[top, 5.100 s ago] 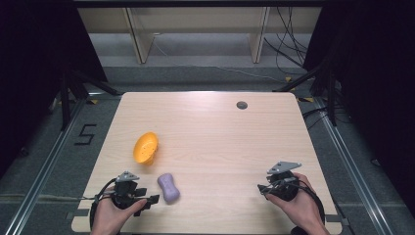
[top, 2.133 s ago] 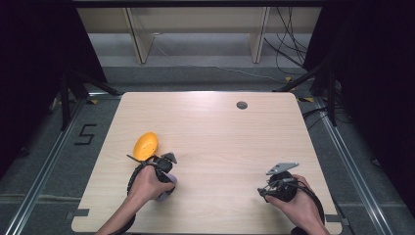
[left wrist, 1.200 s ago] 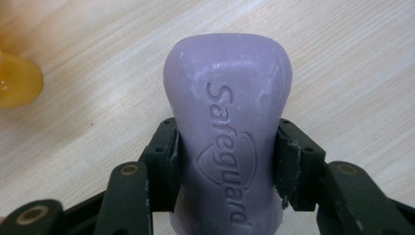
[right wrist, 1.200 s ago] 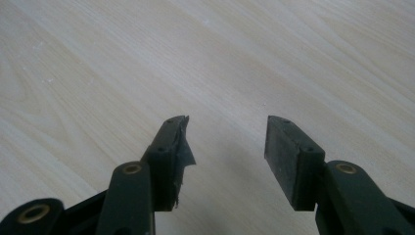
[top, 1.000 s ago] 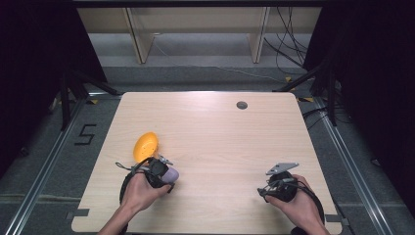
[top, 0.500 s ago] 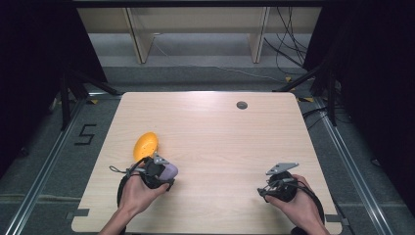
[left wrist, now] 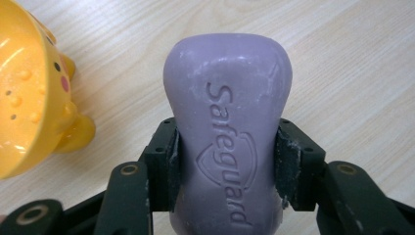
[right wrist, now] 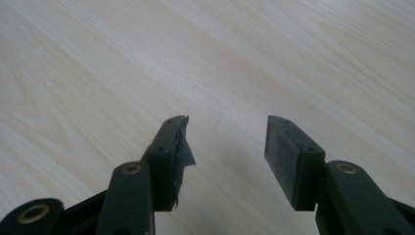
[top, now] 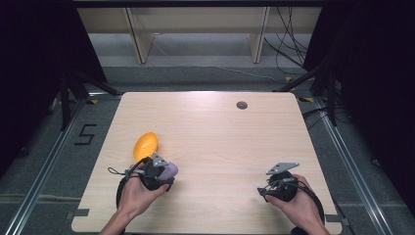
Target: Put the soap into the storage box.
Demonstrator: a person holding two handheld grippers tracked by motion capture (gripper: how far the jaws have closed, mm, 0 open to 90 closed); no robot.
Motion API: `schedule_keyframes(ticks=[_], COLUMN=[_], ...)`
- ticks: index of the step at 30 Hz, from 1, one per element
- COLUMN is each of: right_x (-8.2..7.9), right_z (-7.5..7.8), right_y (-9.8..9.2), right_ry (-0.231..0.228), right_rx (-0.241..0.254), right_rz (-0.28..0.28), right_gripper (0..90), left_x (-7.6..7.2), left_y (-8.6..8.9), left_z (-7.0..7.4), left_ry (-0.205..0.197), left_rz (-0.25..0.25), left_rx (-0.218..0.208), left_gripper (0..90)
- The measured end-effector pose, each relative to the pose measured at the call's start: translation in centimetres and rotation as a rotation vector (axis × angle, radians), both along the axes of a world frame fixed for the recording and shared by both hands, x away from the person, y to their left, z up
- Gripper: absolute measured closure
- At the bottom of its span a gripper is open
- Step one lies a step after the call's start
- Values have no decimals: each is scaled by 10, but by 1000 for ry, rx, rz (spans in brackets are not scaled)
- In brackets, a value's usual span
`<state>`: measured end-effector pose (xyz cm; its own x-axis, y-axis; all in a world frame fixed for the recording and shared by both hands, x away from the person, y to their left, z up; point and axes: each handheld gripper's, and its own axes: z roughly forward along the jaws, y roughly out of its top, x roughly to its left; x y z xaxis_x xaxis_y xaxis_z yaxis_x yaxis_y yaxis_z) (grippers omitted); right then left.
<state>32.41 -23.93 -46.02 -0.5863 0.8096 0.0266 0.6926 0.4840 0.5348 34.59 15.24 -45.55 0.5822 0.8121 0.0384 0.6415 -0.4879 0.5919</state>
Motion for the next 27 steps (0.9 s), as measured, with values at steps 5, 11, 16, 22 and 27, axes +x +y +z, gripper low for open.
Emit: schedule_keyframes(ticks=[5, 11, 16, 22, 27], right_x=[0, 0, 0, 0, 0], right_z=[0, 1, 1, 1, 1], right_y=[-1, -1, -1, -1, -1], right_ry=[-3, -12, -14, -14, -15], right_rx=[-5, 3, 3, 4, 4], right_rz=[6, -2, 0, -2, -2], right_gripper=[508, 505, 505, 505, 504], left_x=[-1, -3, -2, -1, 1], left_y=[2, 4, 5, 7, 8], left_z=[3, 7, 9, 13, 17], left_ry=[-19, -24, -34, -45, -63], left_rz=[13, 15, 28, 64, 79], left_rx=[-4, -13, -17, -42, -55], left_gripper=[491, 492, 491, 491, 491])
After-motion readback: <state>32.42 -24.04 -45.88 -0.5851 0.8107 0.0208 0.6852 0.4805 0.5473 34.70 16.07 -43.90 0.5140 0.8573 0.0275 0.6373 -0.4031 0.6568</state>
